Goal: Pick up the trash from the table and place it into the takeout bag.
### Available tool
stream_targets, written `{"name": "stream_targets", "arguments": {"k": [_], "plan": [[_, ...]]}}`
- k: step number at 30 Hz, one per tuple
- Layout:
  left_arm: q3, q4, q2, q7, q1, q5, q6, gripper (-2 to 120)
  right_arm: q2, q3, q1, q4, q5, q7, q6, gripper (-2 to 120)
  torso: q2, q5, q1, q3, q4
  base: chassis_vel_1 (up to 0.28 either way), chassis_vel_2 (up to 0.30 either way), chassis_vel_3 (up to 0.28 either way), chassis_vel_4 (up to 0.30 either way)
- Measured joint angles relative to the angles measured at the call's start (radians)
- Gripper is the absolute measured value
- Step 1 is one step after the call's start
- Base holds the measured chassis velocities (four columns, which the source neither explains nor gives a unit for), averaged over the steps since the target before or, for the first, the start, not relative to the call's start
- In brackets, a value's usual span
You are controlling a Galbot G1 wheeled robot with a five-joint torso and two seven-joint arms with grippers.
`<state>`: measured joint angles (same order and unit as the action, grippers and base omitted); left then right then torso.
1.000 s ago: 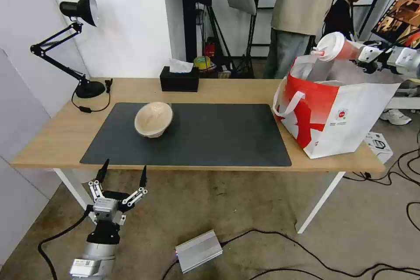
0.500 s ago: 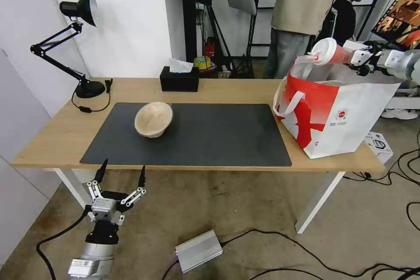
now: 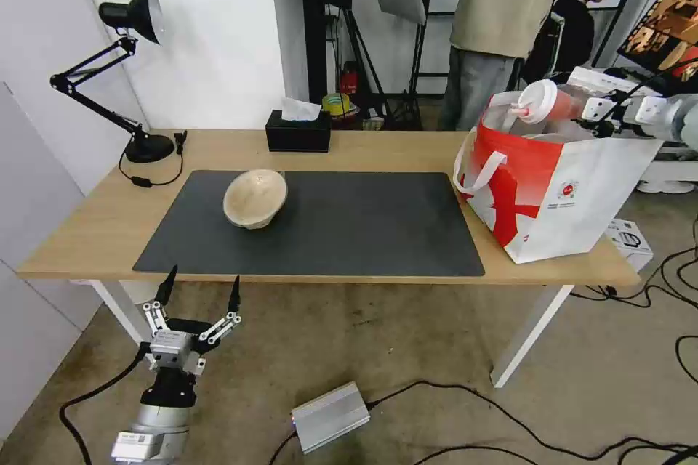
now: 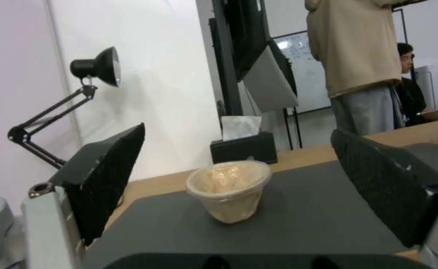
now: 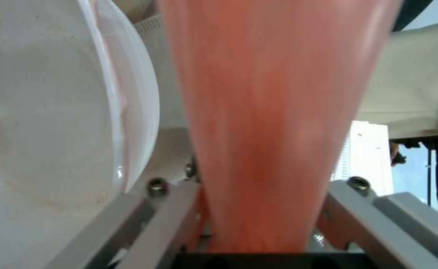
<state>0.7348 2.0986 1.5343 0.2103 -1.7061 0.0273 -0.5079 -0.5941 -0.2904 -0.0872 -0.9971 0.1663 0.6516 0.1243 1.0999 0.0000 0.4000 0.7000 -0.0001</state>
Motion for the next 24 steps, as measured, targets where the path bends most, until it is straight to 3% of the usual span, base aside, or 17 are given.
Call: {"name": "stream_targets", "arguments": {"k": [3,4,17,20,24], "plan": [[0.000,0.000,0.000,0.000,0.000,0.000,0.000,100,-0.003,0.000,-0.001,0.005,0.002,0.000,0.000,22,0.000,0.0001,0.000,0.000,0.0001,0.000,0.000,0.000,0.000],[0.000,0.000,0.001,0.000,-0.001,0.000,0.000,100,-0.008,0.000,-0.001,0.014,0.007,0.000,0.001,32,0.000,0.0000,0.000,0.000,0.0001,0.000,0.000,0.000,0.000],[-0.002,-0.005,0.004,0.002,-0.002,0.000,-0.003,100,-0.049,0.004,-0.016,0.074,0.027,-0.029,0.006,76,0.000,0.0000,0.000,0.000,0.0000,0.000,0.000,0.000,0.000],[-0.002,-0.008,0.004,0.003,-0.001,-0.001,-0.003,100,-0.058,0.004,-0.023,0.092,0.031,-0.033,0.010,92,0.000,0.0000,0.000,0.000,0.0001,0.000,0.000,0.000,0.000],[-0.002,-0.009,0.004,0.003,0.003,-0.001,-0.003,100,-0.060,0.003,-0.035,0.102,0.033,-0.035,0.015,100,0.000,0.0001,0.000,0.000,0.0001,0.000,0.000,0.000,0.000]]}}
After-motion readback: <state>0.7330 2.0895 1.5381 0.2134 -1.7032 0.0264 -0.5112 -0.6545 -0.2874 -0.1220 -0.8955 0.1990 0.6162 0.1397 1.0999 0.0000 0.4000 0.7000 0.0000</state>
